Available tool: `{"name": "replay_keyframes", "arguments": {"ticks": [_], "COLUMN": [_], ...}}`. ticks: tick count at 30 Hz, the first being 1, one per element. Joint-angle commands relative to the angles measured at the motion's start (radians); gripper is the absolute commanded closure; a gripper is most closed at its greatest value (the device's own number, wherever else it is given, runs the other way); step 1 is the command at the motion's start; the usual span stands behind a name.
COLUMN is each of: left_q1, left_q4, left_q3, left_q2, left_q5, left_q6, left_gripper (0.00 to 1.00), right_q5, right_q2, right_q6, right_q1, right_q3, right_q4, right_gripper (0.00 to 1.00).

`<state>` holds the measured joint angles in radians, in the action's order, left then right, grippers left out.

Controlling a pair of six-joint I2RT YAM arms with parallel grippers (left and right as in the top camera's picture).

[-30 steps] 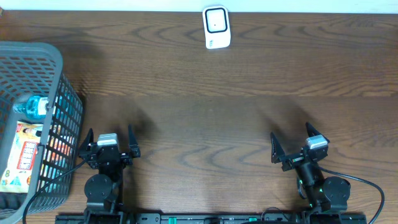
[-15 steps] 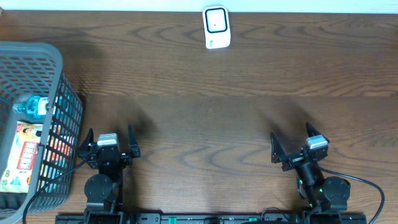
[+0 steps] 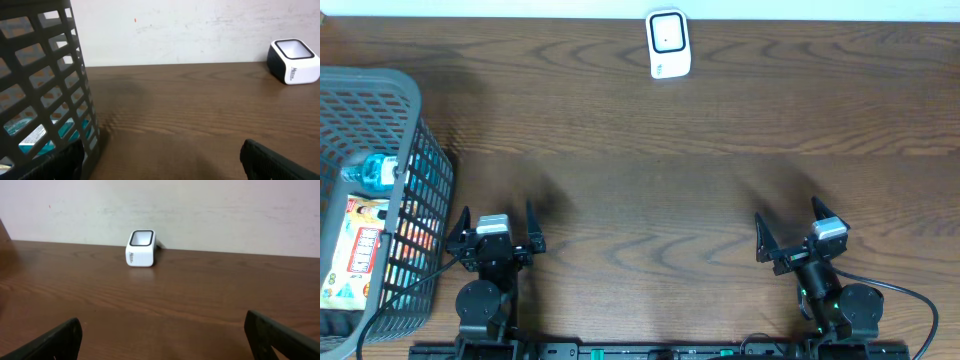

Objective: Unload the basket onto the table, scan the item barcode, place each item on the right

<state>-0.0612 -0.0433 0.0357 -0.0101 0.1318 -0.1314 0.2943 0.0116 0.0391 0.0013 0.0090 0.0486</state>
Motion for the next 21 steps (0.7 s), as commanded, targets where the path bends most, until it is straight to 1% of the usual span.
{"name": "replay_keyframes", "arguments": {"ticks": [1,10,12,16,21], "left_q1": [0.004,0.004,0.004,0.004,0.004], "left_q4": [-0.015,-0.020,-0.023,-0.024,-0.084], "left_q3": [-0.032,-0.017,-0.003,0.026,0.084], "left_q2": [0.006,0.006,0.006,0.006,0.006], "left_q5": [-0.037,-0.229,-0.230,-0.231,-0.276], "left_q6": [0.030,0.057,0.098,0.145,0.149], "left_gripper": [0.00,0.00,0.00,0.00,0.00], "right_q5": [-0.005,-0.005,-0.005,-0.005,-0.005], "right_q2": [-0.006,-0.006,-0.006,-0.006,-0.006], "right_q6": [0.008,0.008,0.008,0.008,0.008], "right_q1": [0.007,0.007,0.007,0.007,0.007], "right_q3": [-0.003,-0.003,-0.003,-0.003,-0.003], "right_q4": [0.003,0.003,0.003,0.003,0.003], "right_gripper": [0.01,0.01,0.01,0.01,0.01]}}
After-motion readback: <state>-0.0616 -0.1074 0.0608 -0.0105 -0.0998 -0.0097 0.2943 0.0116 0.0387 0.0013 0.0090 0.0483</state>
